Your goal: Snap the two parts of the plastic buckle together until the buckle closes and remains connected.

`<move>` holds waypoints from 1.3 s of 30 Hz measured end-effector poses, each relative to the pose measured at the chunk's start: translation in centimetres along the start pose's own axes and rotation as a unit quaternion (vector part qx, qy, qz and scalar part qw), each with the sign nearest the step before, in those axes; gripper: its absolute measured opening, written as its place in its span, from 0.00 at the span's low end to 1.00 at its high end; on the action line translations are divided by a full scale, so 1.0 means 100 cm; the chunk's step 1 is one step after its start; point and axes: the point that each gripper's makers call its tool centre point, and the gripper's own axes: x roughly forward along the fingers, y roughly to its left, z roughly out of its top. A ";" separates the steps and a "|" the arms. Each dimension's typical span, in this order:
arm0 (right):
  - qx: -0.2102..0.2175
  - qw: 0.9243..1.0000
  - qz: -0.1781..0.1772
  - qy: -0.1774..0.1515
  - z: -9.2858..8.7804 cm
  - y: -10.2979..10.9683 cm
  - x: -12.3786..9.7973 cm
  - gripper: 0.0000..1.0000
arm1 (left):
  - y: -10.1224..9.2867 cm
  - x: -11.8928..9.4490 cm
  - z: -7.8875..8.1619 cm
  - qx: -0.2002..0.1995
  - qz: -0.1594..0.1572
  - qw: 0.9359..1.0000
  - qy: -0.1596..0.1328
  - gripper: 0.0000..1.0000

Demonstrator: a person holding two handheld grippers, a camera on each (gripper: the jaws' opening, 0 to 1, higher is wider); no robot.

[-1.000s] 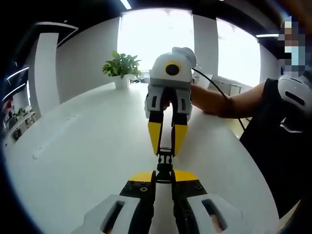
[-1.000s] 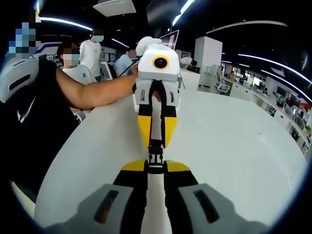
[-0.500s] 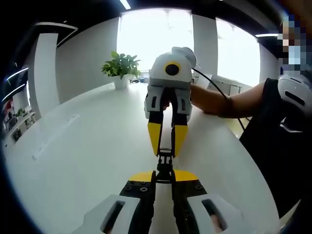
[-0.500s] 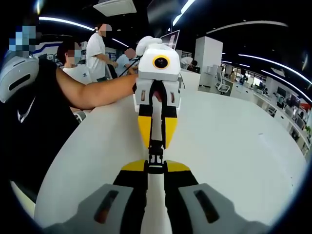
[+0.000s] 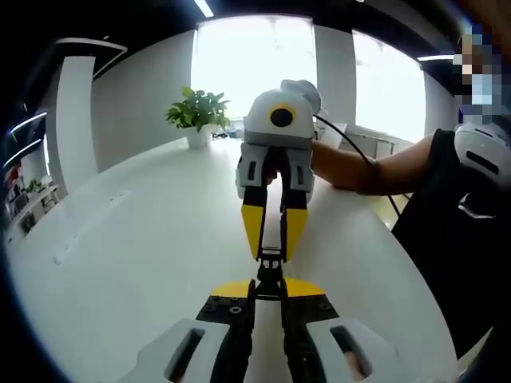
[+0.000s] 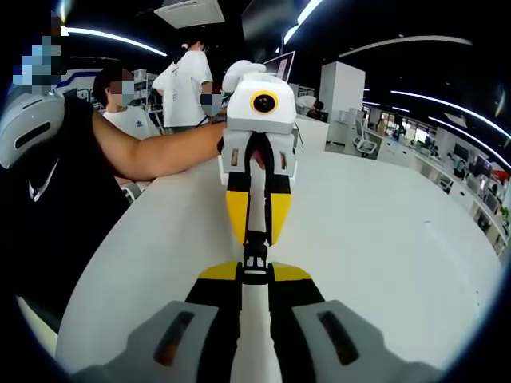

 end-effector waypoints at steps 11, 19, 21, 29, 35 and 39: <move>0.005 1.000 0.004 -0.010 0.001 0.001 0.002 0.11 | 0.000 -0.001 0.000 0.003 -0.001 1.000 -0.001 0.10; 0.008 1.000 0.007 -0.005 -0.006 0.000 0.006 0.10 | 0.003 0.005 -0.007 0.001 -0.004 1.000 0.007 0.09; 0.008 1.000 0.007 -0.006 -0.006 0.001 0.007 0.10 | 0.003 0.007 -0.008 0.001 -0.004 1.000 0.009 0.08; 0.005 1.000 0.007 0.007 -0.012 0.006 0.013 0.10 | 0.001 0.015 -0.012 0.000 -0.003 1.000 0.016 0.08; 0.004 1.000 -0.001 0.010 -0.016 0.003 0.016 0.10 | 0.004 0.020 -0.016 -0.008 0.005 1.000 0.020 0.08; 0.003 1.000 -0.004 0.017 -0.020 0.000 0.016 0.09 | 0.004 0.021 -0.019 -0.010 0.008 1.000 0.027 0.08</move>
